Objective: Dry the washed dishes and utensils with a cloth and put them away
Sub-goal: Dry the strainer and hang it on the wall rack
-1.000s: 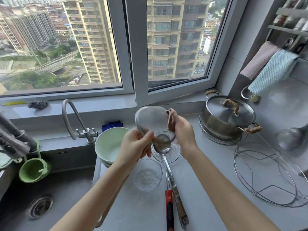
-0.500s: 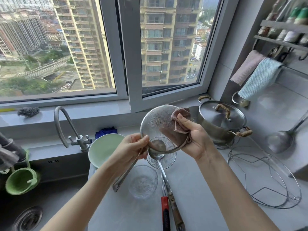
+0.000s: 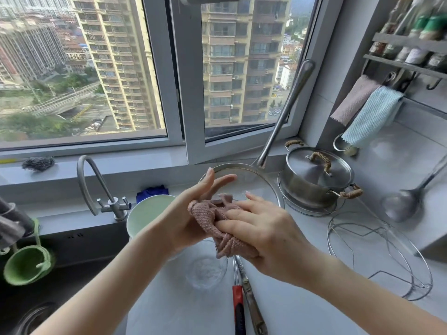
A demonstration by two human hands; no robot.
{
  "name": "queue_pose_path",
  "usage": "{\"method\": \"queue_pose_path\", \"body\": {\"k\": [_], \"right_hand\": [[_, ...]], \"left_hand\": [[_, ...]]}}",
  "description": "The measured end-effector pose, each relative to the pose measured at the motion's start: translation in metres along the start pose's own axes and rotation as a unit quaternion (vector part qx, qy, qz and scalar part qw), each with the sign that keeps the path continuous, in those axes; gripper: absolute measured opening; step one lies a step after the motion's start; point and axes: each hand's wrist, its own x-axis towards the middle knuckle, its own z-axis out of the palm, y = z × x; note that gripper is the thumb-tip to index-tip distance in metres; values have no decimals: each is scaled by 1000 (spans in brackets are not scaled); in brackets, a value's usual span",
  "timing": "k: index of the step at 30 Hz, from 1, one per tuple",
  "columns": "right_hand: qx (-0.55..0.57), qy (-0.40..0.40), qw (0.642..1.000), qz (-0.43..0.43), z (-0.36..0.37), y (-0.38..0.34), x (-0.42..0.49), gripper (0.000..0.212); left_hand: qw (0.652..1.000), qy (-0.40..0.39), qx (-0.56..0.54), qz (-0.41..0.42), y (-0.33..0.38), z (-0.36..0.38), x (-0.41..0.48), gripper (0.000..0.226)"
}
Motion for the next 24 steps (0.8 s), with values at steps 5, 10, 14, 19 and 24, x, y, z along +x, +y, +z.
{"method": "queue_pose_path", "body": {"k": [5,10,14,19,24], "right_hand": [[101,-117,988,19,-18,4,-9,39],[149,9,986,79,-40,19,-21,31],[-47,142,979,139,-35,36,-19,23],[27,-100,986,130,11,37,1,44],[21,-124,988,95,6,46,-1,39]], "left_hand": [[999,32,-24,-31,-11,-2,4,58],[997,27,45,-53,-25,-6,13,47],[991,-2,118,-65,-27,-15,13,62],[986,38,162,-16,-32,-1,26,54],[981,81,170,37,-16,-3,35,69]]}}
